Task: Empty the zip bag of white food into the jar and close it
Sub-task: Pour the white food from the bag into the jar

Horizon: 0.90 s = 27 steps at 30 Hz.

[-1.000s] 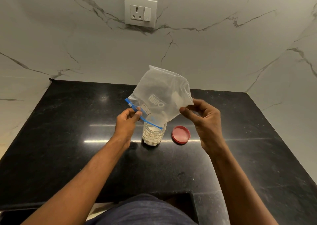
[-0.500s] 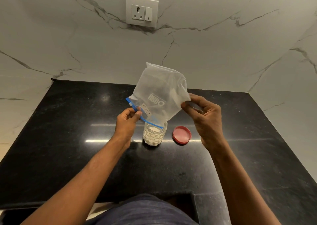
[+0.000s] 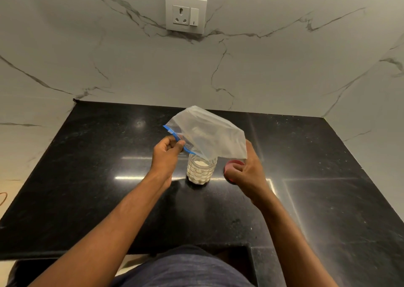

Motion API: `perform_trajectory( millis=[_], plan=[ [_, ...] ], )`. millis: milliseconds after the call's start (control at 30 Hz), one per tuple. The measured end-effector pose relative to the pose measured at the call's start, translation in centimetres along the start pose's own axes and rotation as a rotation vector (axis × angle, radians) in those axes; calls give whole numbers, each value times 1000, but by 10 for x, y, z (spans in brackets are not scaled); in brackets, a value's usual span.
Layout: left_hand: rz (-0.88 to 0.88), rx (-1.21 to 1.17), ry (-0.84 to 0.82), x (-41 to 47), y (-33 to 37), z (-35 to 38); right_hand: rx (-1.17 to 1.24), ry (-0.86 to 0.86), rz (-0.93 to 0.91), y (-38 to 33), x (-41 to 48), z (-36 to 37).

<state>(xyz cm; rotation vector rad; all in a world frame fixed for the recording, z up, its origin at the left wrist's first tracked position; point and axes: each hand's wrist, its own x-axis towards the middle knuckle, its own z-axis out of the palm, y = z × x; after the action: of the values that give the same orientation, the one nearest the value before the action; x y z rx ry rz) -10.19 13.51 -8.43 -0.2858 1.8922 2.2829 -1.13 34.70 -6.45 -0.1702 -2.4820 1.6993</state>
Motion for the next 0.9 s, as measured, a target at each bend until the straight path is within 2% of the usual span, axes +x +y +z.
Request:
perform_trajectory(
  millis=[100,200,300,467,633,767,900],
  plan=[
    [8,12,-8,-2,2,2,-20,20,16,-2,-3,10],
    [27,17,-31,-4,1,2,111,182,-69,-14,3,14],
    [70,25,-29,-3,0,-1,256,319,-56,-18,13,12],
    [137,87,-112,-7,-2,6,180,258,-7,-18,17,27],
    [142,67,-77,-7,1,3,263,354,14,-13,26,6],
    [135,53,-59,-7,1,-2,267,328,0,-11,25,4],
    [153,84,-114,-13,-7,10,231,216,19,-11,24,29]
  ],
)
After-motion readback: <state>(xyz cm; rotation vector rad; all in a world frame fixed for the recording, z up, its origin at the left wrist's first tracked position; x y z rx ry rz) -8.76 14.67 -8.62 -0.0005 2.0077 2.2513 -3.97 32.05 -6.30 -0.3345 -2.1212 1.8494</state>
